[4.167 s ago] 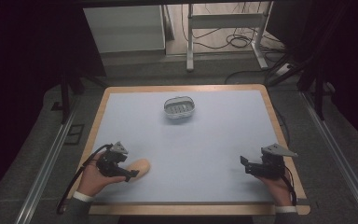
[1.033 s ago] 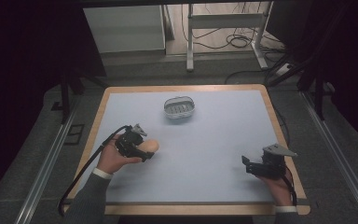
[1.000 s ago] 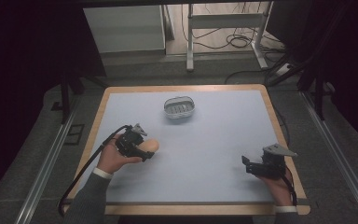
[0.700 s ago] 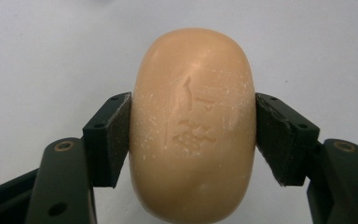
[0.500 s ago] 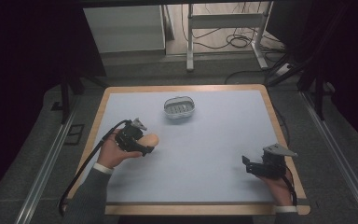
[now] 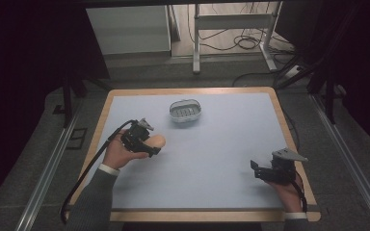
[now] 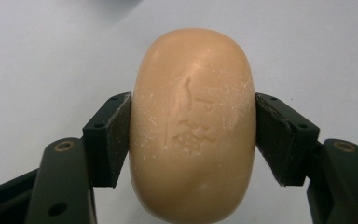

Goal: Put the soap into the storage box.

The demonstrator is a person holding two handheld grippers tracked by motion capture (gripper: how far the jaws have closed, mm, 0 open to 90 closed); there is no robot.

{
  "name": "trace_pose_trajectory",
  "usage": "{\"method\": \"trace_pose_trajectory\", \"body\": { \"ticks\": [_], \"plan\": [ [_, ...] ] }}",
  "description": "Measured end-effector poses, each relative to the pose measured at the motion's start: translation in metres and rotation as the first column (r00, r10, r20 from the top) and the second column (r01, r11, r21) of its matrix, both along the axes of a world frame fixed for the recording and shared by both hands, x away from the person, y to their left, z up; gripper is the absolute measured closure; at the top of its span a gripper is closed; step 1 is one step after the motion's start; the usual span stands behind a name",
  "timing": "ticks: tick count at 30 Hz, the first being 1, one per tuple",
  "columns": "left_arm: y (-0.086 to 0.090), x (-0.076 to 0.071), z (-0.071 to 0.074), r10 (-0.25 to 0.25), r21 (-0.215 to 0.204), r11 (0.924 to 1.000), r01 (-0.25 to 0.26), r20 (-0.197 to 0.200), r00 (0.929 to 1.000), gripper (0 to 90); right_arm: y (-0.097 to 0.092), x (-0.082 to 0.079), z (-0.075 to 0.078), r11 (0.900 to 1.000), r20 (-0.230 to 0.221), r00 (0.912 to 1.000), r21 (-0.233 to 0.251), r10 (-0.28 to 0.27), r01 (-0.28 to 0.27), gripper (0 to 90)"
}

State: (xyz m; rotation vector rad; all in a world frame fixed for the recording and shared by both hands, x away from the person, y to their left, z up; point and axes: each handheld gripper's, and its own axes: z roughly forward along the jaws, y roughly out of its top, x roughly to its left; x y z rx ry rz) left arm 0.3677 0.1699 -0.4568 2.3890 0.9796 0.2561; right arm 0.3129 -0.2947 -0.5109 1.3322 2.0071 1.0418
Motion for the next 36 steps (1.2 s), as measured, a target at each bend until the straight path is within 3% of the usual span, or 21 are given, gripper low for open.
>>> {"method": "trace_pose_trajectory", "body": {
  "ticks": [12,36],
  "plan": [
    [-0.007,0.011,0.000,0.001,-0.023,0.9997,-0.001,0.005,1.0000,32.3,-0.001,0.000,0.000,1.0000,-0.003,1.0000,-0.003,-0.003,0.003,7.4],
    [-0.012,0.029,0.004,0.012,-0.020,0.9997,-0.012,0.002,0.9999,32.3,-0.001,0.001,-0.001,1.0000,-0.007,1.0000,-0.007,-0.007,0.007,7.4]
  ]
}}
